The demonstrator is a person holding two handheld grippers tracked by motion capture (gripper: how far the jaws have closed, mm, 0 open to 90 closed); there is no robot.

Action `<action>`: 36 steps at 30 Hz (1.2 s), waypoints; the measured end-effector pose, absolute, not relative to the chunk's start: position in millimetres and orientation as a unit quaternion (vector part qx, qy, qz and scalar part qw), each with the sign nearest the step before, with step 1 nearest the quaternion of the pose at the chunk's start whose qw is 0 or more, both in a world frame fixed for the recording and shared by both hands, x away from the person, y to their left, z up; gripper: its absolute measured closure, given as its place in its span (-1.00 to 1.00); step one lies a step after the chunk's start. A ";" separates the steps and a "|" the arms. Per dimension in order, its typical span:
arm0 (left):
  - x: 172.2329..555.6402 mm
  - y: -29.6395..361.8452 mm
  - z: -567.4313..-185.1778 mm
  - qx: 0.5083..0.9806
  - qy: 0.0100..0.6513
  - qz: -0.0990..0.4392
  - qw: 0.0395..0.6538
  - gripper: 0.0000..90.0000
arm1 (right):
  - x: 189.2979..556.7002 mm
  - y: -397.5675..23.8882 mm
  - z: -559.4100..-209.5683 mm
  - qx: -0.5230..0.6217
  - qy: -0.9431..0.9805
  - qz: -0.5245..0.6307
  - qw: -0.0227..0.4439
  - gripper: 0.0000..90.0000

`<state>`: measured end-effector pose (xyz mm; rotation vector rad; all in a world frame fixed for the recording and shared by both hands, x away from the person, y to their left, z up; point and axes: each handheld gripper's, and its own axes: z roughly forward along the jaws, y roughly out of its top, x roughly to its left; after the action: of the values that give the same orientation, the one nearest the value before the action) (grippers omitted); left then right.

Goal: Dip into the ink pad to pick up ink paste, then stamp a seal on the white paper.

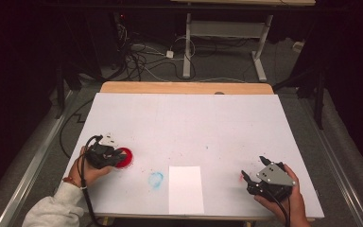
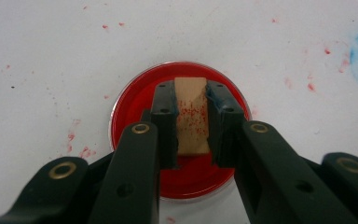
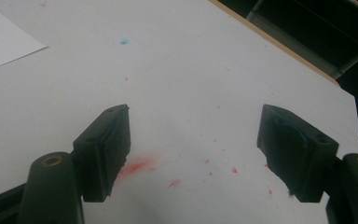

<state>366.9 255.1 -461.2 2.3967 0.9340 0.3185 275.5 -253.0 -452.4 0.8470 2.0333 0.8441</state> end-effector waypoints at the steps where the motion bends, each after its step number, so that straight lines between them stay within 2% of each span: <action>1: 366.9 255.2 -461.2 0.890 0.347 0.118 0.271 0.64 | 275.4 -252.4 -452.3 0.333 0.796 0.332 0.381 -0.42; 13: 365.3 254.7 -456.0 0.888 0.352 0.126 0.269 0.64 | 274.6 -253.4 -452.0 0.330 0.796 0.333 0.383 -0.42; 18: 358.5 259.9 -434.2 0.868 0.354 0.144 0.318 0.64 | 271.1 -256.4 -451.7 0.332 0.795 0.331 0.385 -0.42; 27: 336.2 249.7 -402.2 0.866 0.316 0.181 0.342 0.64 | 267.7 -256.2 -451.0 0.330 0.795 0.330 0.388 -0.42; 36: 319.7 223.4 -384.1 0.873 0.262 0.189 0.365 0.64 | 266.3 -258.0 -451.3 0.335 0.792 0.330 0.389 -0.42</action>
<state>319.7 223.4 -384.1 2.2440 0.6746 0.4869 266.3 -258.0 -451.3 0.8515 2.0139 0.8388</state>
